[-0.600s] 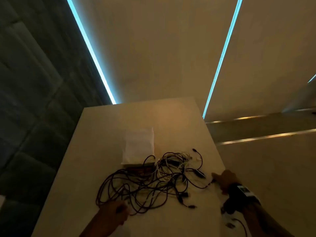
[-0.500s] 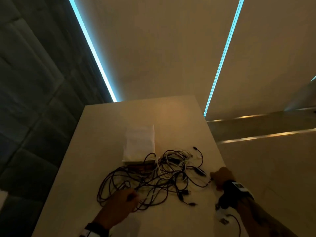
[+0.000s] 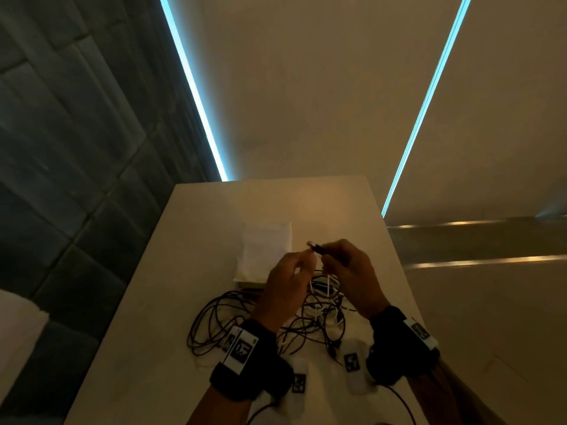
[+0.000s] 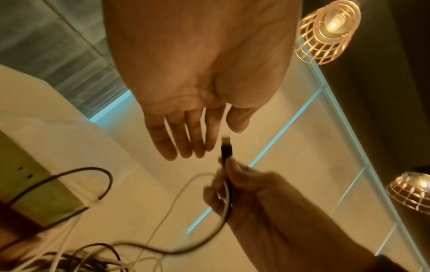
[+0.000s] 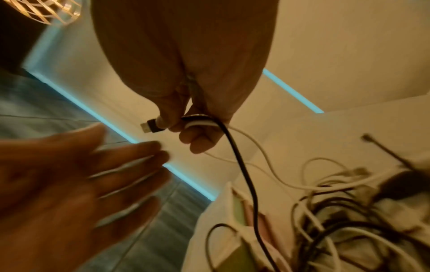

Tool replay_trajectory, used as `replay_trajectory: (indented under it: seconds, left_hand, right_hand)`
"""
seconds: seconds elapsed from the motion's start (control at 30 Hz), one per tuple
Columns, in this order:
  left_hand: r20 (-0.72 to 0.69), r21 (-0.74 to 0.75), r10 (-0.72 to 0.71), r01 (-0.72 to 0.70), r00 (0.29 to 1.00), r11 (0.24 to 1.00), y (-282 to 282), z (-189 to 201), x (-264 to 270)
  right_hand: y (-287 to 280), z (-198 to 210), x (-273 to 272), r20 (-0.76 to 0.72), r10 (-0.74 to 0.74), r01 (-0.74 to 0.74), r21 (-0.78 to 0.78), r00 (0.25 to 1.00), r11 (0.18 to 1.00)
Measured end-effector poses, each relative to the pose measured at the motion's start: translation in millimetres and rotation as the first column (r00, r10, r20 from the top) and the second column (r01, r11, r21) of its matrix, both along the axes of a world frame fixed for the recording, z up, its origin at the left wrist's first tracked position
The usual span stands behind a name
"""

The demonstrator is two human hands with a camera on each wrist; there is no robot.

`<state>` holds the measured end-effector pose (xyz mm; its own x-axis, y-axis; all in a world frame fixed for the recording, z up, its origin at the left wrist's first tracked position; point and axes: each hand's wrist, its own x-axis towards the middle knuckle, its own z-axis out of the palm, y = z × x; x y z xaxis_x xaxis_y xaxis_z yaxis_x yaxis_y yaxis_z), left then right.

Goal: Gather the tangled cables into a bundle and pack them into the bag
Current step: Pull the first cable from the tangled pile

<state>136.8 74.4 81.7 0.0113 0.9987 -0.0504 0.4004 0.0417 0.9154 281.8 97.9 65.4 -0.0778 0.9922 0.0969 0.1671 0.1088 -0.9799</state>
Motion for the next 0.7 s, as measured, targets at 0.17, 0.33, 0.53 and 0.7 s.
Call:
replay_trajectory:
  seconds: [0.17, 0.33, 0.53, 0.7]
  left_hand:
    - [0.163, -0.017, 0.183, -0.183, 0.969, 0.983, -6, -3, 5]
    - [0.313, -0.036, 0.392, -0.401, 0.865, 0.915, -12, -11, -3]
    - [0.572, -0.032, 0.383, -0.446, 0.726, 0.894, -15, 4, -16]
    - [0.743, -0.078, 0.343, -0.435, 0.575, 0.897, -12, 18, -26]
  right_hand:
    - [-3, 6, -27, 0.259, -0.058, 0.011, 0.182, 0.964, 0.983]
    - [-4, -4, -32, 0.574, -0.045, -0.128, 0.259, 0.818, 0.957]
    - [-12, -7, -43, 0.634, -0.064, -0.236, 0.377, 0.770, 0.896]
    - [-21, -10, -61, -0.100, 0.354, -0.351, 0.050, 0.930, 0.935]
